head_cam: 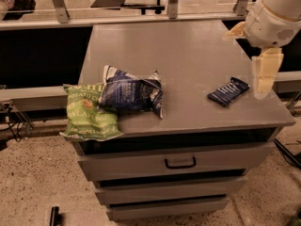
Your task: Pick rxbar blueberry
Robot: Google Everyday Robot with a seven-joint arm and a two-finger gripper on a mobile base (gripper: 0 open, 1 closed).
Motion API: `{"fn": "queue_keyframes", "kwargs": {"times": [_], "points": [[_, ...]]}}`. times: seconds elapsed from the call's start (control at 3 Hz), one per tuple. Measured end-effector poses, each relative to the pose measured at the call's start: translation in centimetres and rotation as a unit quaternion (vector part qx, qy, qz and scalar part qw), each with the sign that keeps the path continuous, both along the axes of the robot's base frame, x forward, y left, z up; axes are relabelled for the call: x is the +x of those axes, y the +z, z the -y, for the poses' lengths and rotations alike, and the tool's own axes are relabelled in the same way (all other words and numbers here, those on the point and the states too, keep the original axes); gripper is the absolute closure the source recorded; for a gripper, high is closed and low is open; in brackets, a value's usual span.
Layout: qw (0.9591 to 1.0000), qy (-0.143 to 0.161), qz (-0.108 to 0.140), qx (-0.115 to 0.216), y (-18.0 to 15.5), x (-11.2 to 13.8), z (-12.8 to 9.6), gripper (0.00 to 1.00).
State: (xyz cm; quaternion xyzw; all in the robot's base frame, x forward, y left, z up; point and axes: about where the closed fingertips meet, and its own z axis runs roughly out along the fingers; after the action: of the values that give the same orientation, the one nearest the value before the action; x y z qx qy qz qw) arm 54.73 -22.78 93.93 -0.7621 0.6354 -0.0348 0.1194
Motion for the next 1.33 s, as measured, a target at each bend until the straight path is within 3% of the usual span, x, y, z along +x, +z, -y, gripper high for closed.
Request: {"fn": "queue_keyframes", "kwargs": {"times": [0.33,0.67,1.0,1.33], "points": [[0.9977,0.066,-0.011,-0.006,-1.6,2.6,-0.6,0.0],[0.9945,0.104,-0.015,-0.001,-3.4,4.1,0.1,0.0],[0.9912,0.132,-0.012,0.006,-5.2,4.8,2.2,0.03],[0.9903,0.138,-0.015,-0.003,-6.4,5.2,3.6,0.22]]}}
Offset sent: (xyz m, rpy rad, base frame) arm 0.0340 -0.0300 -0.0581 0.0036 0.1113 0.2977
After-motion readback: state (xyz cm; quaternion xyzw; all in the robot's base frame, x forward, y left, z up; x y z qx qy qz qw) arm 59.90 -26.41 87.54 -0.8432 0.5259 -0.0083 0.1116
